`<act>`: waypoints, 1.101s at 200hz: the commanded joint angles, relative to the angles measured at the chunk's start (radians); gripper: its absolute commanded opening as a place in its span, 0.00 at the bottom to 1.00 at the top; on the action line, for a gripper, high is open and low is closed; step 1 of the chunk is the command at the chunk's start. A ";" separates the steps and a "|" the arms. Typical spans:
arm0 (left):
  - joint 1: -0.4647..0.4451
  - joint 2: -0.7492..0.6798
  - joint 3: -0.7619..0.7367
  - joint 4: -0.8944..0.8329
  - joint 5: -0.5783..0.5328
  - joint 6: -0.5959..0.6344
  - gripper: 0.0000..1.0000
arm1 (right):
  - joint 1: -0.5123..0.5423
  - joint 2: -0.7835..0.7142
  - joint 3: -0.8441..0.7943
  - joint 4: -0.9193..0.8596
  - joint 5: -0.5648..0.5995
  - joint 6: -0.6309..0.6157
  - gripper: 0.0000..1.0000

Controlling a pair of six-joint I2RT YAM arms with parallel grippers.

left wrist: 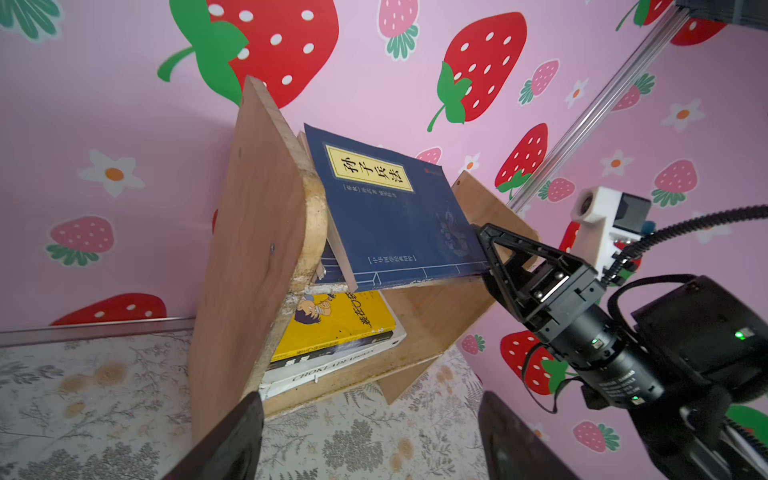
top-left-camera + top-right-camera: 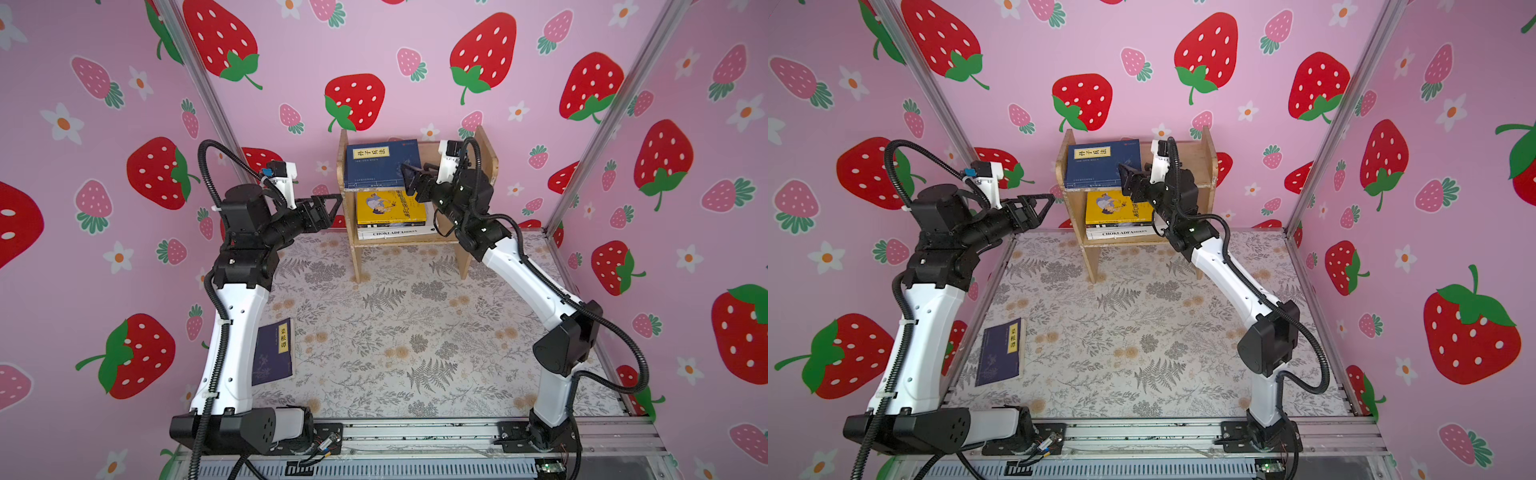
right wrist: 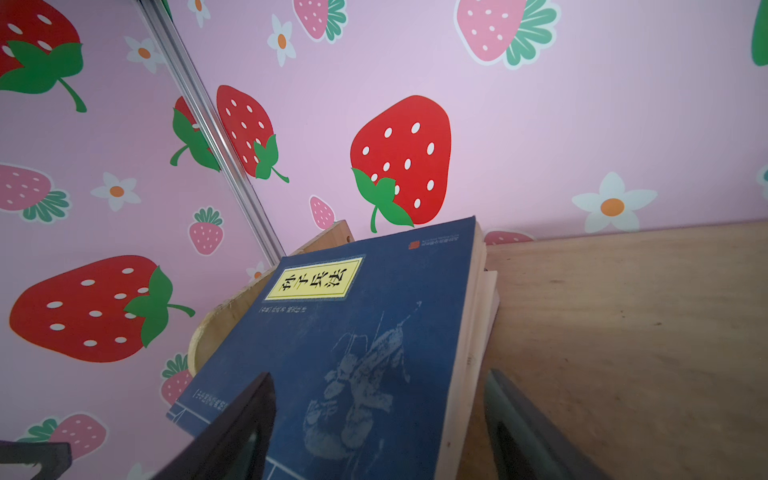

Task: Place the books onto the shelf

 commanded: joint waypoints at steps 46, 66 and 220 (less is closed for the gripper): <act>-0.035 0.053 -0.059 0.191 -0.150 0.112 0.79 | 0.013 -0.036 -0.019 0.013 -0.011 0.019 0.68; -0.037 0.068 -0.059 0.235 -0.136 0.102 0.80 | 0.016 -0.033 -0.019 0.016 -0.007 0.021 0.66; -0.052 0.158 0.001 0.309 -0.164 0.071 0.78 | 0.061 0.011 0.047 -0.010 0.027 -0.005 0.63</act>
